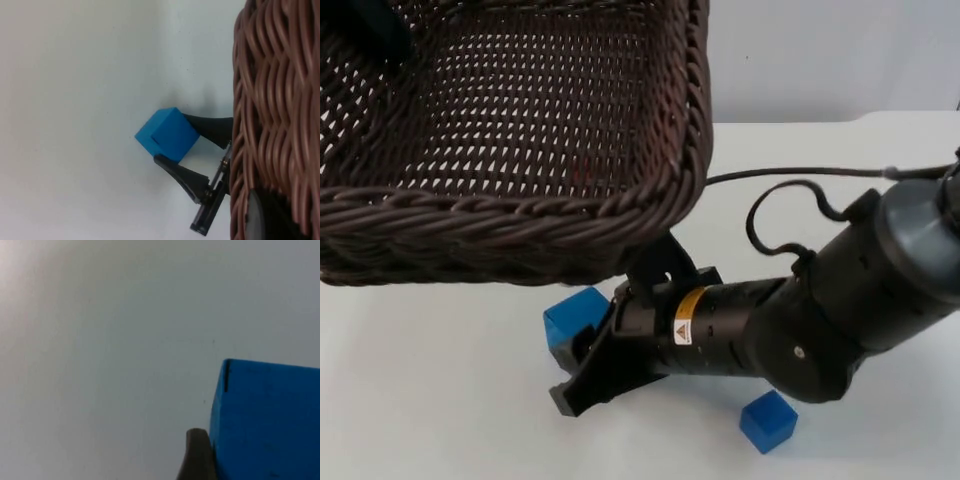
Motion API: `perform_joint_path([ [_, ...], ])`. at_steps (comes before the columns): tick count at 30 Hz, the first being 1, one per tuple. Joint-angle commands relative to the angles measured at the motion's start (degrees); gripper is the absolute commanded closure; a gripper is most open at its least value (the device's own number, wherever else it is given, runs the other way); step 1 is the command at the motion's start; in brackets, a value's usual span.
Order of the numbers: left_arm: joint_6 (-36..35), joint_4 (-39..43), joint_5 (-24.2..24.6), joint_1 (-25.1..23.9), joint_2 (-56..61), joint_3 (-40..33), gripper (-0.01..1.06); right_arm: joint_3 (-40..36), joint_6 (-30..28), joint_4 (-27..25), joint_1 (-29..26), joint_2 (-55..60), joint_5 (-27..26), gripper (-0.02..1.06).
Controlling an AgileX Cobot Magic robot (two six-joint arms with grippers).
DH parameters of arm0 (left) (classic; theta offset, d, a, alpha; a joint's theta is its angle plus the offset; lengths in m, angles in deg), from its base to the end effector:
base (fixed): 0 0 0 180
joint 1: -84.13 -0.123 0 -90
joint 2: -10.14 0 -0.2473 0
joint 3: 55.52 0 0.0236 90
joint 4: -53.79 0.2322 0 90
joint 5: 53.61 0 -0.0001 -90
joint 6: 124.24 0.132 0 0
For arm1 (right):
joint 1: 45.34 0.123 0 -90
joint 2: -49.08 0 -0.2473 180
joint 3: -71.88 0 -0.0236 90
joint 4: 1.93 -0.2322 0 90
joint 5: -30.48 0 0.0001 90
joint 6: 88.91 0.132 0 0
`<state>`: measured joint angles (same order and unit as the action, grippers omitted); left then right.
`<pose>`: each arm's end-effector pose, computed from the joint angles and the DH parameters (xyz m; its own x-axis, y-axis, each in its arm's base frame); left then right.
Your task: Pick up the basket with the left hand and place the largest block into the basket with the right hand.
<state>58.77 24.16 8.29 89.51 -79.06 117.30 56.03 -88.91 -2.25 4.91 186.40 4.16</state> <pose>0.2737 -0.0836 0.2604 -0.9372 -0.0995 -0.3342 0.0761 0.8770 -0.4744 0.2645 0.3175 0.0148 -0.3873 -0.4579 -0.8002 -0.7656 0.6433 0.0025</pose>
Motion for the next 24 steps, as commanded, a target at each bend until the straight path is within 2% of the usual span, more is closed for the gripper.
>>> perform_joint_path([
  [1,-0.3,-1.3,-0.8,-0.2,0.7,0.1,1.05,0.2,-2.0,0.3,0.2,-1.6,3.8,1.05],
  [4,-0.3,-1.3,-0.8,-0.2,0.7,0.1,1.05,-0.8,-2.4,0.3,0.2,-3.7,5.5,1.05],
  [15,-0.3,-1.1,-0.8,-0.2,0.7,0.1,1.05,-9.2,-4.6,0.3,0.1,-7.5,5.0,1.05],
  [24,-0.3,-1.0,-0.8,-0.2,0.7,0.1,1.05,-14.8,-7.4,0.3,0.1,-16.2,5.6,1.05],
])
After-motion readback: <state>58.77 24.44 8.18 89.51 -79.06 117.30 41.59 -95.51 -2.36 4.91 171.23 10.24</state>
